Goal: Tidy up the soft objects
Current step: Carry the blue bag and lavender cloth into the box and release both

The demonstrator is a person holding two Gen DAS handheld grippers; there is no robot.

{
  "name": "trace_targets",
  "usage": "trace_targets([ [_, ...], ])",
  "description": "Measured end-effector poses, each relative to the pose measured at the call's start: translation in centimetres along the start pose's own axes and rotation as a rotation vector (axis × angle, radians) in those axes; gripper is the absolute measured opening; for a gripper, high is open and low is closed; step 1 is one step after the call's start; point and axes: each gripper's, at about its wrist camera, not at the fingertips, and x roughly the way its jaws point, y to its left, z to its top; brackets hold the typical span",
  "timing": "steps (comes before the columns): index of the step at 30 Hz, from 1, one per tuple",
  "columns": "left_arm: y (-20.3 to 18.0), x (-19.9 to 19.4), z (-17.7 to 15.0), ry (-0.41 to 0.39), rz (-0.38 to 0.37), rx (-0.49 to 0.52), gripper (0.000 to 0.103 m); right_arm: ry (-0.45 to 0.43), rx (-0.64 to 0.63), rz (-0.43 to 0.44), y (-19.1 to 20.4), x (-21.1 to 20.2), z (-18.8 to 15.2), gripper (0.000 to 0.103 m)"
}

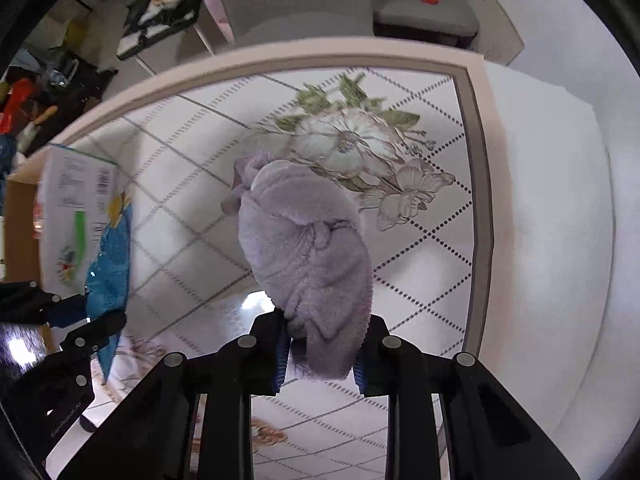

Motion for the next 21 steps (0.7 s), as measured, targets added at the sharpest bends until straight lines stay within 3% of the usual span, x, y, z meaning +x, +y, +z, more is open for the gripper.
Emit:
trace_targets([
  [4,0.8,-4.9,-1.2,-0.093,-0.028,-0.025,0.015,-0.061,-0.016,0.026,2.7,-4.3,-1.3,0.027],
  [10,5.1,-12.0,-5.3,-0.262,-0.095,-0.087,0.015,-0.136,-0.049,0.084,8.7,-10.1,-3.0,0.027],
  [14,10.1,-14.6,-8.4,-0.286,-0.106,-0.110,0.015,-0.155,-0.088,0.153,15.3,-11.9,-4.4,0.027],
  [21,21.4,-14.9,-14.5,-0.288,-0.036,-0.288,0.015,-0.131,-0.123,0.241,26.9,-11.0,-5.6,0.027],
])
